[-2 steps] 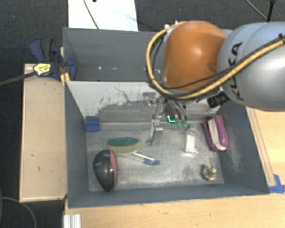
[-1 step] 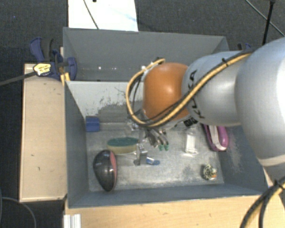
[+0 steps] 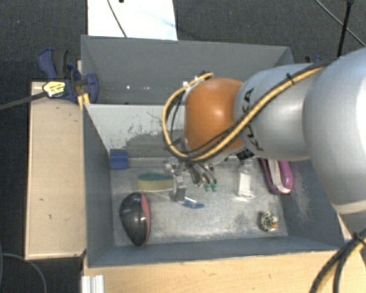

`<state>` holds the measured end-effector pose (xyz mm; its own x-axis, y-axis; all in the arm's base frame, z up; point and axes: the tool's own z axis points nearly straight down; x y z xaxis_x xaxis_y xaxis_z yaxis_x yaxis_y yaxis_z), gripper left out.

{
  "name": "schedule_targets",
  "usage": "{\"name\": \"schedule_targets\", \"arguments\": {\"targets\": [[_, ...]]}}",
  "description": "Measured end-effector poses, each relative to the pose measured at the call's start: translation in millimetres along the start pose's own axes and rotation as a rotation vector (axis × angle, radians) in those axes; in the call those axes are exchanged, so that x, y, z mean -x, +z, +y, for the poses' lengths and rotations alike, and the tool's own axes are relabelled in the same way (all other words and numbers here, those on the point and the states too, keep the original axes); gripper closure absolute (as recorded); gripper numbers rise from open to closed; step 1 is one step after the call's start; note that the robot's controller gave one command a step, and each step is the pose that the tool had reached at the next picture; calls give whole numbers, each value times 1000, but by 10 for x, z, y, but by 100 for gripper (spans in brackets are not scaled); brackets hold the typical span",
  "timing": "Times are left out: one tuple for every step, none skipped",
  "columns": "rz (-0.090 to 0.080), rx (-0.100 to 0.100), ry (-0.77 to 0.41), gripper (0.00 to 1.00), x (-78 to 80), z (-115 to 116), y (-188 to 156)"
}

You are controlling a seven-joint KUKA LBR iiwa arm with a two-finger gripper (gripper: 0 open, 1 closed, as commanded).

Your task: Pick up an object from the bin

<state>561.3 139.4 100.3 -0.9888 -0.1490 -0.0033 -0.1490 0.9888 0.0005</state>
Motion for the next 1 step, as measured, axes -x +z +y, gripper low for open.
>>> {"name": "schedule_targets", "arguments": {"targets": [[-8,1,24,100,33,-49,-1326]]}}
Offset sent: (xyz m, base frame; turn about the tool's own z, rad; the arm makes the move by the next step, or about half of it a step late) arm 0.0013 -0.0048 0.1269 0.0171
